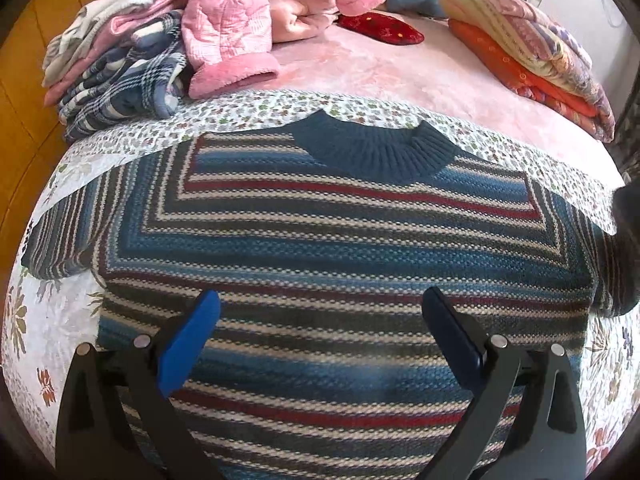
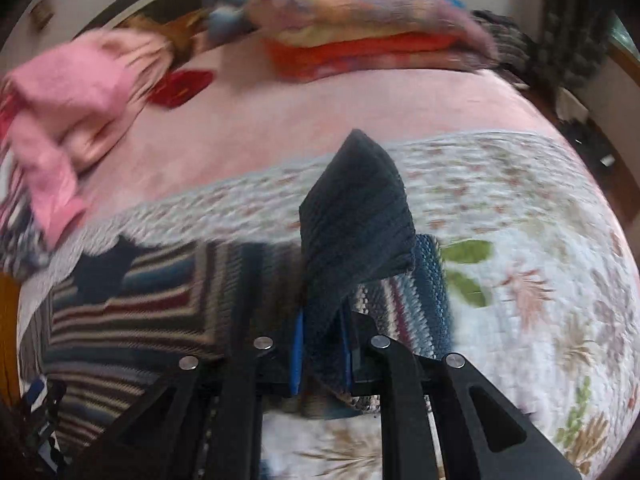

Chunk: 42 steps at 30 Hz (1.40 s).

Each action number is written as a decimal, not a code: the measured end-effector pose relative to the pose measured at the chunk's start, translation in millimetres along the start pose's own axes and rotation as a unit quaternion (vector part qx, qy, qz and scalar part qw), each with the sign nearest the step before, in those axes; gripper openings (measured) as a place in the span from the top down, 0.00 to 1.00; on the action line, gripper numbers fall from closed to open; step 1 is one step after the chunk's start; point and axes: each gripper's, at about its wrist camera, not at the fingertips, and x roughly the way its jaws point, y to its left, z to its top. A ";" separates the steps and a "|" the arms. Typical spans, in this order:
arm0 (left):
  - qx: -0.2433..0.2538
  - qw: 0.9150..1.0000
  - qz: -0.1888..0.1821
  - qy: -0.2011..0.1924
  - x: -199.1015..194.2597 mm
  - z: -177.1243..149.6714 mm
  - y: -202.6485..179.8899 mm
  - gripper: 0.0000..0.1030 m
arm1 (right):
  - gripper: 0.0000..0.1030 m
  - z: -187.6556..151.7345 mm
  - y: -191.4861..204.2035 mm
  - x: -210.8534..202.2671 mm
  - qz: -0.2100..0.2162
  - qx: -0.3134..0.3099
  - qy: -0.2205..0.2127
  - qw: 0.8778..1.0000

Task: Fold small clothes
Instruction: 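Fold the held sleeve across the sweater body and release with the right tool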

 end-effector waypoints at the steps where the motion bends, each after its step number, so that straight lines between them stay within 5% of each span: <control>1: -0.002 1.000 0.000 0.001 0.1 -0.1 2.5 0.03 | 0.86 -2.0 11.1 3.1 0.004 -0.011 0.004 1.000; 14: -0.013 1.000 -0.016 0.010 -1.2 0.3 22.9 0.03 | 0.84 -49.8 109.7 52.9 0.000 -0.142 0.053 0.988; 19: -0.012 0.999 -0.026 0.021 -0.4 -1.4 14.7 0.03 | 0.65 -61.4 117.8 60.1 0.047 -0.152 0.080 0.984; 22: -0.011 0.999 -0.036 0.030 0.6 -2.9 5.3 0.03 | 0.63 -63.1 116.8 54.9 0.112 -0.136 0.105 0.979; 26: -0.004 0.997 -0.064 0.044 2.4 -4.8 -14.4 0.03 | 0.63 -57.5 98.8 27.9 0.136 -0.096 0.108 0.980; 31: 0.003 0.992 -0.103 0.069 9.7 -4.5 -48.7 0.03 | 0.61 -42.2 43.9 -18.1 0.138 0.028 0.087 0.986; 36: -0.010 0.976 -0.180 0.120 28.6 5.1 -93.9 0.03 | 0.59 -34.4 -0.8 -29.6 0.123 0.088 0.071 0.986; 42: -0.047 0.956 -0.220 0.187 66.0 10.8 -133.2 0.05 | 0.59 -32.7 -21.1 -14.1 0.125 0.119 0.091 0.981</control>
